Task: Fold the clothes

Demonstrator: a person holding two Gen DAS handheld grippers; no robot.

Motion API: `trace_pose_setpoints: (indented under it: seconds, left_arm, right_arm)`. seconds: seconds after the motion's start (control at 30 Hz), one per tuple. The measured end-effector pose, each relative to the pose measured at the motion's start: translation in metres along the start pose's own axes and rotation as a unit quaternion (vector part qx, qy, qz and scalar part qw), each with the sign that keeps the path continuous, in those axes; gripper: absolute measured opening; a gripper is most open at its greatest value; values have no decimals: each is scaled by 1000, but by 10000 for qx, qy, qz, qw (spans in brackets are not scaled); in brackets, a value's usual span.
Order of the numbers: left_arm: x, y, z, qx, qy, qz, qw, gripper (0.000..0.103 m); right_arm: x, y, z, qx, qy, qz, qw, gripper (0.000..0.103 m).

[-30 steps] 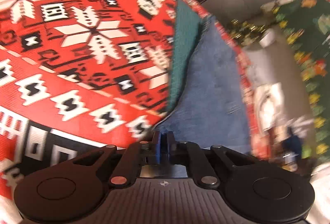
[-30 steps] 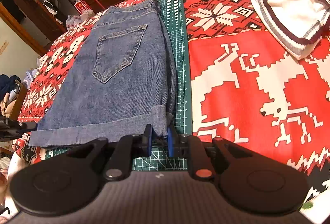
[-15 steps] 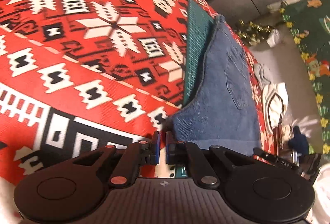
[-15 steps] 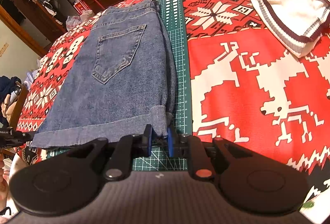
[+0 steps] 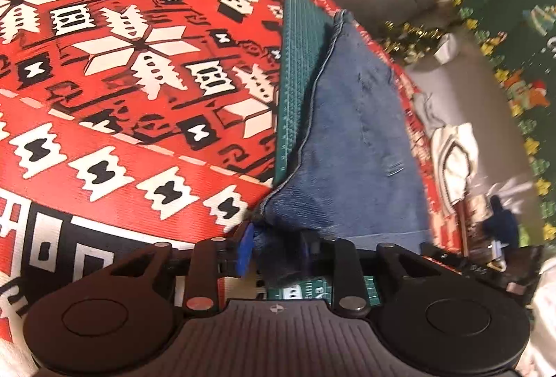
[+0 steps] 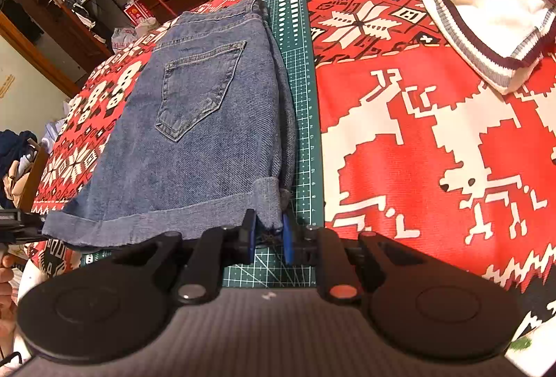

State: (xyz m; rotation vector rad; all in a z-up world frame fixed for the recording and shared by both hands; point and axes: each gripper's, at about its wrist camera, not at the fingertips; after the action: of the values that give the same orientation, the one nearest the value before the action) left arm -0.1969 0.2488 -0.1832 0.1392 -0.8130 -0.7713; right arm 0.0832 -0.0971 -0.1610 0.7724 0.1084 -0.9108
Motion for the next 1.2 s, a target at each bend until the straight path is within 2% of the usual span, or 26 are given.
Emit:
trace_pose_setpoints:
  seconds: [0.13, 0.17, 0.2, 0.3, 0.37, 0.43, 0.6, 0.67, 0.73, 0.8, 0.9, 1.03, 1.1, 1.13, 1.2]
  left_arm:
    - [4, -1, -4, 109, 63, -127, 9998, 26]
    - [5, -1, -4, 149, 101, -131, 9998, 22]
    - [4, -2, -4, 183, 155, -109, 9997, 14]
    - [2, -4, 0, 312, 342, -75, 9989, 7]
    - [1, -6, 10, 454, 466, -106, 9978, 7]
    - [-8, -7, 17, 458, 253, 121, 9986, 6]
    - [-14, -8, 15, 329, 233, 111, 9991, 7]
    - [-15, -6, 14, 258, 331, -6, 9991, 5]
    - [-11, -5, 17, 244, 642, -388, 9969, 0]
    - [-12, -3, 26, 277, 672, -493, 9961, 0]
    - [-16, 3, 42, 376, 432, -350, 9977, 0]
    - [-13, 7, 46, 479, -446, 166, 9977, 0]
    - [-6, 7, 39, 410, -795, 226, 9957, 0]
    - [-2, 7, 33, 347, -849, 174, 9956, 0]
    - [6, 2, 19, 159, -651, -68, 9977, 0]
  right_arm:
    - [0, 0, 0, 4, 3, -2, 10000, 16]
    - [0, -1, 0, 6, 1, 1, 10000, 16]
    - [-1, -1, 0, 6, 2, 5, 10000, 16]
    - [-1, -1, 0, 4, -3, 18, 10000, 16]
    - [-1, -1, 0, 2, -14, 28, 10000, 16]
    - [-1, -2, 0, 2, -18, 27, 10000, 16]
    - [-2, -1, 0, -36, -29, 55, 10000, 16]
    - [-2, 0, 0, -40, -26, 52, 10000, 16]
    - [-1, 0, -1, -36, -27, 41, 10000, 16]
    - [0, 0, -1, -35, -16, 30, 10000, 16]
    - [-1, -1, -1, -27, -24, 43, 10000, 16]
    - [-3, -1, -1, -29, -39, 50, 10000, 16]
    - [-2, 0, -1, -33, -33, 52, 10000, 16]
    - [-2, 0, -1, -33, -27, 43, 10000, 16]
    - [-1, 0, -1, -30, -14, 19, 10000, 16]
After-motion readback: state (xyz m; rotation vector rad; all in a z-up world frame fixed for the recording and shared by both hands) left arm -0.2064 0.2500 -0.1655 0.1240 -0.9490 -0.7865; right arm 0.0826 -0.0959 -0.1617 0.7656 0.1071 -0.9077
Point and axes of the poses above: each gripper's, at about its wrist camera, not at the fingertips, and z roughly against the way its jaws point, x to its right, y to its top, and after that the axes turned 7 degrees about x, right-handed
